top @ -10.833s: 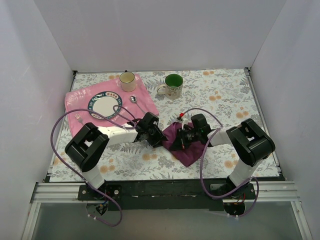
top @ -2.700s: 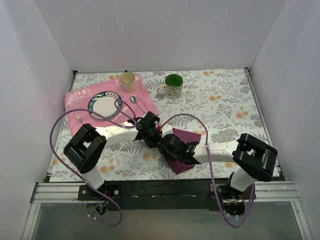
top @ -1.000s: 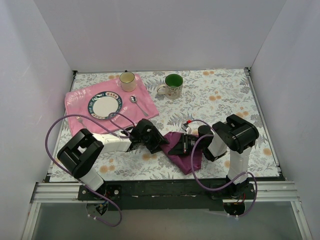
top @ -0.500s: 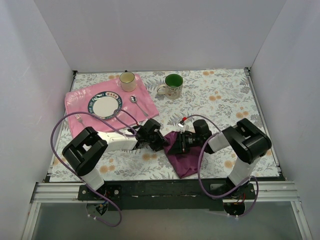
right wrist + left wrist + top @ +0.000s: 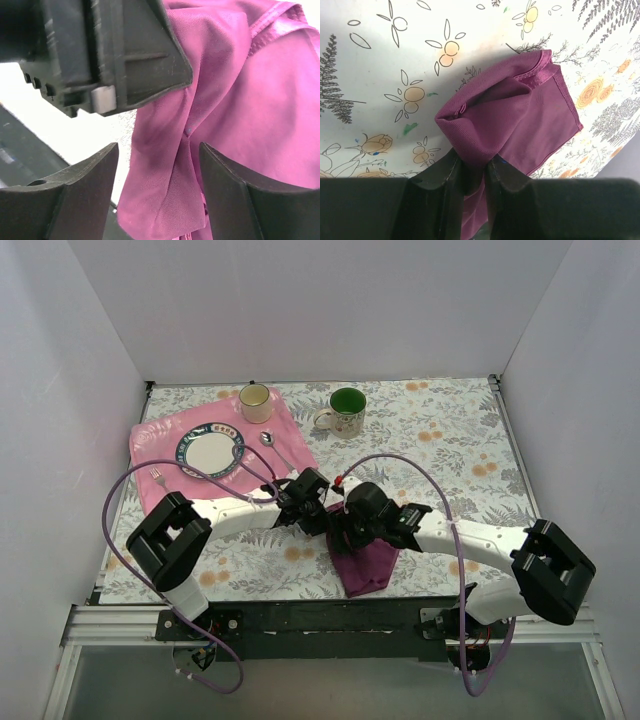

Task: Fold the napkin, place the utensils inside, and roll it up
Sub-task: Roll the napkin with the utensil

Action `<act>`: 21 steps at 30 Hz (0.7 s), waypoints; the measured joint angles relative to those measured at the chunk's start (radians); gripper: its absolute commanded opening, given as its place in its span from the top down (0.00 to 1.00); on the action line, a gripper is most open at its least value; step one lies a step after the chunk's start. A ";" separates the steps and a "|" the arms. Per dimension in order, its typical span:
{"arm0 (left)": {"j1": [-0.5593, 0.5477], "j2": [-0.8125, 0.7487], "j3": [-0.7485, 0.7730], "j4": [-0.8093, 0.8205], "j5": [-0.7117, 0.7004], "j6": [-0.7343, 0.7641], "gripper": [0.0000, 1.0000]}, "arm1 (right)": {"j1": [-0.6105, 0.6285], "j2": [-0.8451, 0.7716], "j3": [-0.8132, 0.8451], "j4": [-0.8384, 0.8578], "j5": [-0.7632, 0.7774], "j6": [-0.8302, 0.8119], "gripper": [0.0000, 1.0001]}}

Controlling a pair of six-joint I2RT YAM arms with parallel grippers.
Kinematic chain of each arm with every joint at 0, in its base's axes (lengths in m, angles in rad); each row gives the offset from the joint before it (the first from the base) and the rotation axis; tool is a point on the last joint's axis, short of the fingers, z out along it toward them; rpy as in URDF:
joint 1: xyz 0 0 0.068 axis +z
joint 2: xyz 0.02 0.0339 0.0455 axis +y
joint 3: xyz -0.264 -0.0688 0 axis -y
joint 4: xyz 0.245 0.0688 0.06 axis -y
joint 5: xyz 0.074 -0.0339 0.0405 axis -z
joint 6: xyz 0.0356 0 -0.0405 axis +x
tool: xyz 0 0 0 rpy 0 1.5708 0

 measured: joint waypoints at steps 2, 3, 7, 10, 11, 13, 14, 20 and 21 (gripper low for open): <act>0.000 0.006 0.022 -0.032 -0.005 0.002 1.00 | 0.058 -0.008 -0.001 0.000 0.091 0.005 0.26; 0.000 0.010 0.027 -0.040 -0.006 0.002 1.00 | 0.082 -0.009 -0.002 0.003 0.129 0.008 0.26; 0.001 0.013 0.030 -0.069 -0.006 0.002 1.00 | 0.164 0.001 -0.005 0.020 0.264 0.032 0.27; 0.005 0.013 0.030 -0.081 -0.005 0.002 1.00 | 0.201 0.042 -0.010 0.058 0.364 0.049 0.28; 0.006 0.013 0.030 -0.083 -0.005 0.002 1.00 | 0.218 0.063 -0.011 0.072 0.394 0.055 0.28; 0.008 0.013 0.030 -0.091 -0.005 0.002 1.00 | 0.252 0.106 -0.011 0.100 0.441 0.062 0.29; 0.008 0.013 0.030 -0.097 -0.006 0.002 1.00 | 0.268 0.126 -0.011 0.118 0.462 0.065 0.29; 0.008 0.011 0.029 -0.109 -0.006 0.002 1.00 | 0.338 0.143 -0.022 0.189 0.518 0.057 0.28; 0.008 0.007 0.025 -0.105 -0.006 0.002 1.00 | 0.343 0.137 -0.027 0.198 0.521 0.053 0.28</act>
